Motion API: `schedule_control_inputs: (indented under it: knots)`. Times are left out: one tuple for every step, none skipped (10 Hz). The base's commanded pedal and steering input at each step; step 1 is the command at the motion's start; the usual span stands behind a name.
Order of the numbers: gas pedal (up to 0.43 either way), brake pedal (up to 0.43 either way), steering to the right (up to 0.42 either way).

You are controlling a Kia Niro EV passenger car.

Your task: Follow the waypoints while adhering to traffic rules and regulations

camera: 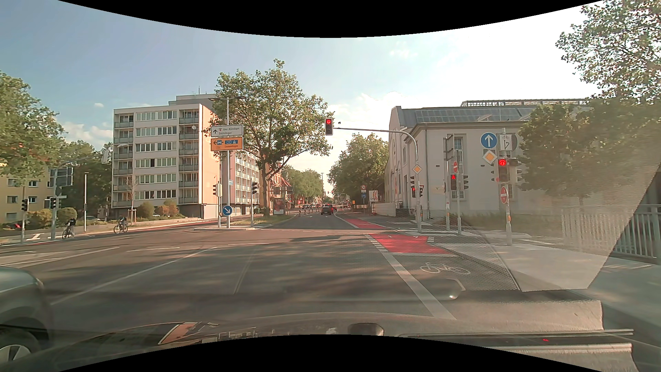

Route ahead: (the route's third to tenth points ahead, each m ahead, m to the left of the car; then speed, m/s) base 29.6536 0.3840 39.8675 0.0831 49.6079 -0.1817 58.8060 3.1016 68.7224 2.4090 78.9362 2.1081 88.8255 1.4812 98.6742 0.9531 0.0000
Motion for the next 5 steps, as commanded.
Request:
schedule_control_inputs:
  knots:
    - [0.000,0.256,-0.007]
    - [0.000,0.250,-0.008]
    - [0.000,0.250,-0.008]
    - [0.000,0.250,-0.008]
    - [0.000,0.256,-0.008]
